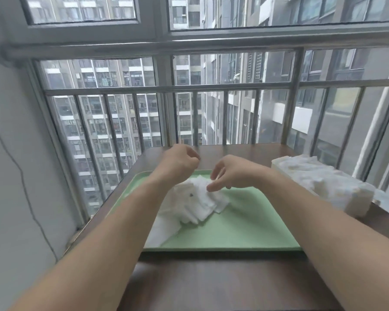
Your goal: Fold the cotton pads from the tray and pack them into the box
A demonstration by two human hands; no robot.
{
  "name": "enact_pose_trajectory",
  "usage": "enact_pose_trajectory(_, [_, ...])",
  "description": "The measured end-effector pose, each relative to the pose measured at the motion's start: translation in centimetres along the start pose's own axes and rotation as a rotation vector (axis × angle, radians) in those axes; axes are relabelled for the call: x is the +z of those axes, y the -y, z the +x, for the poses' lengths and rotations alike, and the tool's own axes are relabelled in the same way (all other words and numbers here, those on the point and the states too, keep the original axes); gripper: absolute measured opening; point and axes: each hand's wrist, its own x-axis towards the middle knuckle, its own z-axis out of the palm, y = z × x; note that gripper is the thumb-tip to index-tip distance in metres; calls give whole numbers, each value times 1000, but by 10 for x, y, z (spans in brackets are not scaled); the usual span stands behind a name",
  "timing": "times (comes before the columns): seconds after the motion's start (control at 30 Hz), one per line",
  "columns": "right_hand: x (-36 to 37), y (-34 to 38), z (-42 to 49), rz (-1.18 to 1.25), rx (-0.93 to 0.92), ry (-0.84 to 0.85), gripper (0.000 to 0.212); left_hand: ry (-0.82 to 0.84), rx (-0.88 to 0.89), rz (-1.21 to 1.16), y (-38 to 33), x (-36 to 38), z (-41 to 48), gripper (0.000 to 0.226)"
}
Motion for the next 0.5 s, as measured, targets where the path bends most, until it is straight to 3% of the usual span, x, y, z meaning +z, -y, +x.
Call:
enact_pose_trajectory(0.13, [7,-6,-1,98,-36,1,34,-10,46,121,9,7,6,17])
enact_pose_trajectory(0.3, [3,-16,-13,349,-111,-53,21,25,139,148,20,13,0,17])
enact_pose_trajectory(0.5, [-3,-18,-23,569,-175,-65,11,72,179,-185,20,16,-13,27])
